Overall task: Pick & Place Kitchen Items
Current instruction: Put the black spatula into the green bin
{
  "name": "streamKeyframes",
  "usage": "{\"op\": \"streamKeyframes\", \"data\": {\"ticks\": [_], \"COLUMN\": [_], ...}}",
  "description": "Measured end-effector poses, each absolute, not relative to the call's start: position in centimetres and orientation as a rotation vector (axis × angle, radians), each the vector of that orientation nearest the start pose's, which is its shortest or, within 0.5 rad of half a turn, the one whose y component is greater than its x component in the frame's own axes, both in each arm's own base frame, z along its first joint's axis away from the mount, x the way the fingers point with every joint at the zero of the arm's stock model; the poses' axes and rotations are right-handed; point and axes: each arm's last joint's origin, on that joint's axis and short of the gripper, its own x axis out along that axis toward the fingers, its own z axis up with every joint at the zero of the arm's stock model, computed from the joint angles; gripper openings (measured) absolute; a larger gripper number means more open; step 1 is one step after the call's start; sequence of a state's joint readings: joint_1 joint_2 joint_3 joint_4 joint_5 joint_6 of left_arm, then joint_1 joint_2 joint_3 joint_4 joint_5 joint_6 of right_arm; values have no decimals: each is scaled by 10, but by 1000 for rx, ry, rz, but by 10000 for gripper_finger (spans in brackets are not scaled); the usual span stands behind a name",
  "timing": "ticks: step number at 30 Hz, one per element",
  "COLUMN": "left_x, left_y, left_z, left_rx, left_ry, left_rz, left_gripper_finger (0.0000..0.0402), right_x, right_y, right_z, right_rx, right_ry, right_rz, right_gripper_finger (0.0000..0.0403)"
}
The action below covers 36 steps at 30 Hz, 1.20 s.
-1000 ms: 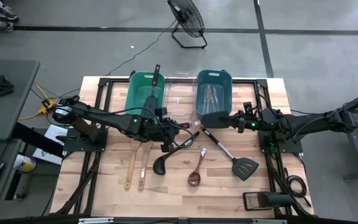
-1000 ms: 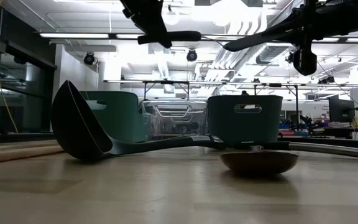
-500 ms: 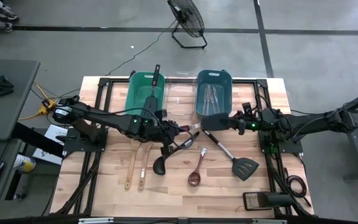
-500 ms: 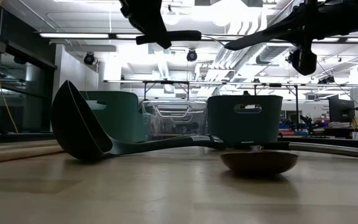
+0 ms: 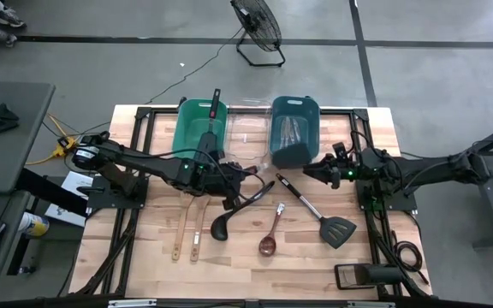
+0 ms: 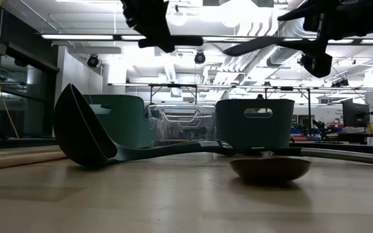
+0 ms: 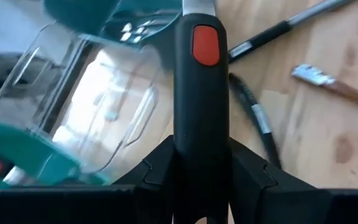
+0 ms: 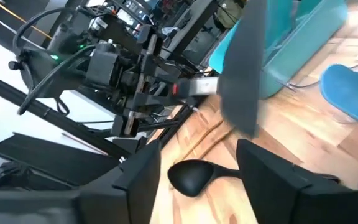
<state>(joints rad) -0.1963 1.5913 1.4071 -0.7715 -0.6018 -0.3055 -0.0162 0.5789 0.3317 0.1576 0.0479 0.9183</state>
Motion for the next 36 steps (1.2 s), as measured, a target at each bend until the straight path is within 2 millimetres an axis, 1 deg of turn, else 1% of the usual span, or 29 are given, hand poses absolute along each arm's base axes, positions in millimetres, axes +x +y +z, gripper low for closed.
{"op": "streamKeyframes", "data": {"ticks": [3,7,13,15,18,20,27,36], "left_x": [325,322,316,311,307,300,291,275], "left_y": [-47,-45,-38,-36,-29,-23,-6,16], "left_z": [306,306,312,314,316,316,312,307], "left_rx": [75,55,1,-27,-82,-113,-268,-358], "left_ry": [814,794,690,674,633,648,636,726], "left_rz": [551,638,811,863,946,987,1137,1289], "left_gripper_finger": [96,96,96,96,96,96,96,96], "right_x": [144,139,131,129,126,126,123,121], "right_y": [-8,-16,-28,-32,-37,-39,-44,-52], "right_z": [240,242,247,249,250,251,251,251], "right_rx": [918,899,859,842,829,826,811,797], "right_ry": [37,16,-36,-54,-72,-75,-71,-105], "right_rz": [-95,-98,-104,-113,-128,-123,-119,-201], "right_gripper_finger": [216,216,216,216,215,215,215,215]}}
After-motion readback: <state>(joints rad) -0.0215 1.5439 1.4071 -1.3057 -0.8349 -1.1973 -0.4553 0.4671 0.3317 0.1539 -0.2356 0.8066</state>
